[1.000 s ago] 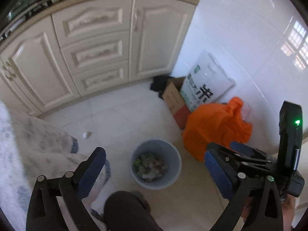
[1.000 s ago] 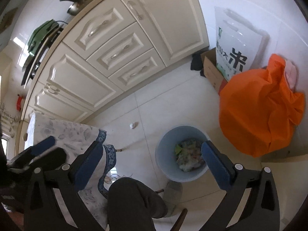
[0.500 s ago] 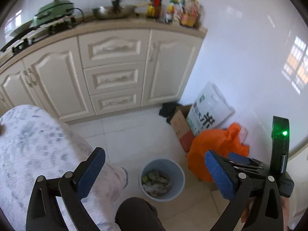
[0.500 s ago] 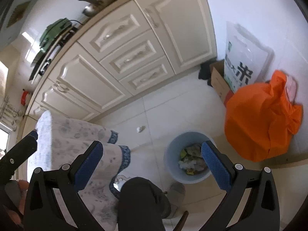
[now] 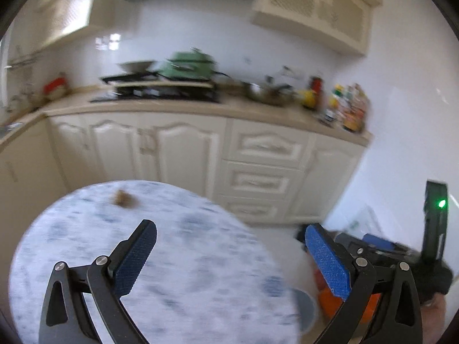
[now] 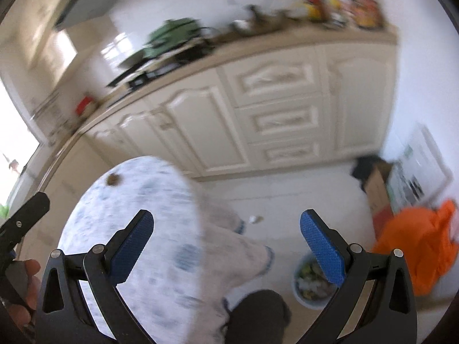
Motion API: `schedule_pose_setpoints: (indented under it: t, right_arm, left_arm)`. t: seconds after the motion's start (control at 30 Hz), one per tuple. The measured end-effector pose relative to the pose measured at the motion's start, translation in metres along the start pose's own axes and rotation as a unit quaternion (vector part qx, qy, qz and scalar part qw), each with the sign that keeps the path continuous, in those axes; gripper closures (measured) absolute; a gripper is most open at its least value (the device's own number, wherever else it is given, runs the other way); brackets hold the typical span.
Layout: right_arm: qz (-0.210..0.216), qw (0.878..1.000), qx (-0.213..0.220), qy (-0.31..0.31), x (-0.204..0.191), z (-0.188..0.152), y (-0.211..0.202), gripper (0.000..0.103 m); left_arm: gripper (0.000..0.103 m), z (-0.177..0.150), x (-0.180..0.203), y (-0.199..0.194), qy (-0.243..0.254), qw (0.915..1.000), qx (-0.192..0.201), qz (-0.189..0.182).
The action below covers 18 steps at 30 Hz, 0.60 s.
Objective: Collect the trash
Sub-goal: 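Bring both open tools back to the table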
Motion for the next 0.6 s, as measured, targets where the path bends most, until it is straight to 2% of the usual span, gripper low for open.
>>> schedule_pose_setpoints:
  t: [0.03, 0.13, 0.3, 0.43, 0.6]
  right_arm:
    - [0.006, 1.000, 0.000, -0.015, -0.018, 0.004, 0.005, 0.000]
    - [0.026, 0.998, -0.002, -0.060, -0.068, 0.011, 0.021, 0.000]
    - [0.060, 0.991, -0.016, -0.118, -0.140, 0.012, 0.050, 0.000]
    - [0.076, 0.985, -0.033, -0.154, -0.189, 0.008, 0.077, 0.000]
    - [0.079, 0.977, -0.056, -0.189, -0.241, 0.007, 0.123, 0.000]
  left_arm:
    - [0.001, -0.002, -0.019, -0.010, -0.007, 0.9997, 0.007, 0.021]
    - [0.001, -0.009, -0.053, -0.025, -0.033, 0.9980, 0.010, 0.054]
    - [0.001, -0.018, -0.114, -0.058, -0.070, 0.9899, 0.017, 0.122]
    - [0.001, -0.020, -0.142, -0.076, -0.088, 0.9806, 0.020, 0.174]
    - [0.001, -0.012, -0.156, -0.062, -0.109, 0.9733, 0.011, 0.202]
Point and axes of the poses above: each gripper's, at about its wrist camera, not at the fingertips, and y roughly the way its jaws point, x to its right, z to its top, the point moved 2 cm from there along y, roughly the way its jaws point
